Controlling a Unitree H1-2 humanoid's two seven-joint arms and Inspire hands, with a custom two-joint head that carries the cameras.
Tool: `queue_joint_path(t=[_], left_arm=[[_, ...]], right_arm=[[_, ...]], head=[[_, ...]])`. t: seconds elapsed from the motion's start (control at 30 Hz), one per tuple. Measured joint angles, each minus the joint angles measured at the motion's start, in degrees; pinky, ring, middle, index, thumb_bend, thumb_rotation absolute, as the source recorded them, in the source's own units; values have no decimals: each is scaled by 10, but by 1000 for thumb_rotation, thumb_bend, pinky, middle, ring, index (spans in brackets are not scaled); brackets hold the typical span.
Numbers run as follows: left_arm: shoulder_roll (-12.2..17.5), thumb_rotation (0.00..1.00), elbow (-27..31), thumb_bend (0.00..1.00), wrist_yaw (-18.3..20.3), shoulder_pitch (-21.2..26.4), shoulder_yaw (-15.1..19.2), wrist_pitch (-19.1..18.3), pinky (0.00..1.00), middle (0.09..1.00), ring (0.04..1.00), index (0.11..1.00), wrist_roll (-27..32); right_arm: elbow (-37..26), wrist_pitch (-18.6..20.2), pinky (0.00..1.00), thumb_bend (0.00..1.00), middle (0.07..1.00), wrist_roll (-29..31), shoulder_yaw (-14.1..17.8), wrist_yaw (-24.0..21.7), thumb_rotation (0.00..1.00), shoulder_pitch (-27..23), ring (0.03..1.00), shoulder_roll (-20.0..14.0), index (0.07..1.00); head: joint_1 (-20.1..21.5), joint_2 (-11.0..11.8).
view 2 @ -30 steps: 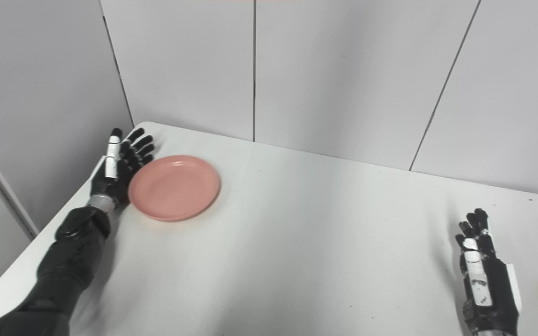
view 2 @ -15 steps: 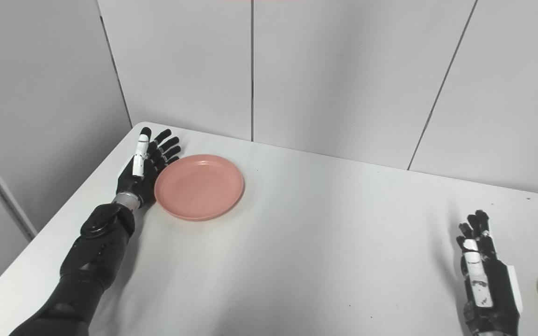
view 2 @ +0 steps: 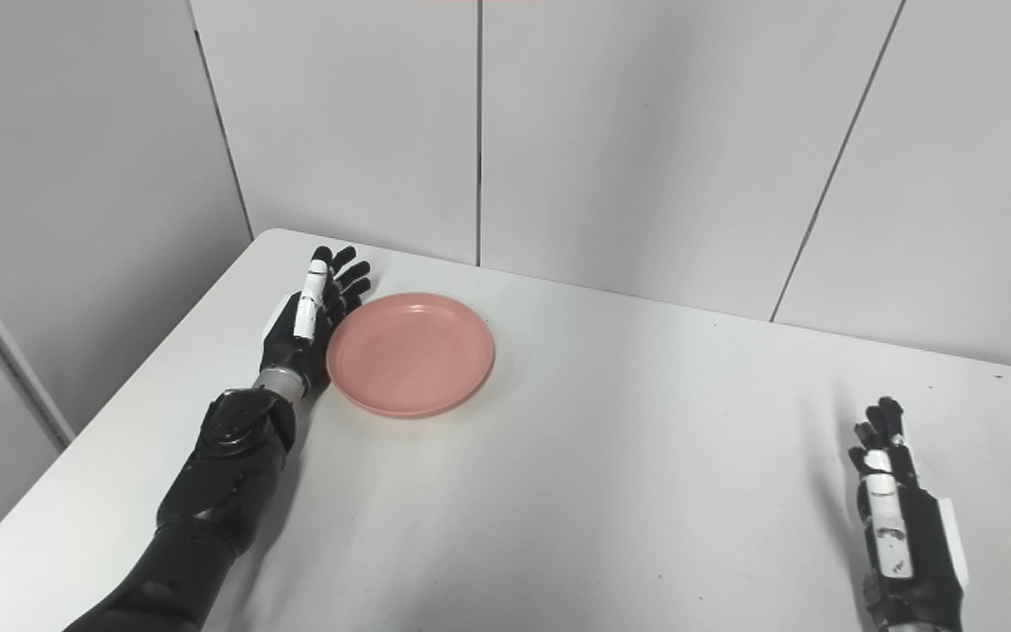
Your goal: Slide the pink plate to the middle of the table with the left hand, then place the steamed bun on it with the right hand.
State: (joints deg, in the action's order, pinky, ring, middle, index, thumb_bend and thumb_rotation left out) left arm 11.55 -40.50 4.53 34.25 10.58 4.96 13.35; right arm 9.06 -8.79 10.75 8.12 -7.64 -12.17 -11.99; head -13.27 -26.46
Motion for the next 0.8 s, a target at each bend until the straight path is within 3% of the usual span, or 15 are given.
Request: queue_joint_path(t=[0.27,0.43,0.6,0.8], left_arm=[[-28,998,42,545,-22,-21,-20,-3,939,889,918,877,-16],[-59,1000,91,534,-15,-39,-29,-32,905,905,923,900,-11],[-98,1000,127,504,-5,-51,-32,-54,891,901,911,888,0],[-109,1000,140,491,0,-72,-49,-32,913,912,922,901,-14]], right_arm=[[27,-25,1000,593,968,-18,-1,0,855,-18,956,1,989],[36,-38,1000,670,953,-25,1,1,810,-23,941,6,976],[39,-43,1000,648,955,-31,0,9,811,-28,941,15,979],[35,-44,1000,661,952,-45,-1,18,808,-27,942,17,973]], head=[[57,-14],[84,-20],[98,-24],[130,-34]])
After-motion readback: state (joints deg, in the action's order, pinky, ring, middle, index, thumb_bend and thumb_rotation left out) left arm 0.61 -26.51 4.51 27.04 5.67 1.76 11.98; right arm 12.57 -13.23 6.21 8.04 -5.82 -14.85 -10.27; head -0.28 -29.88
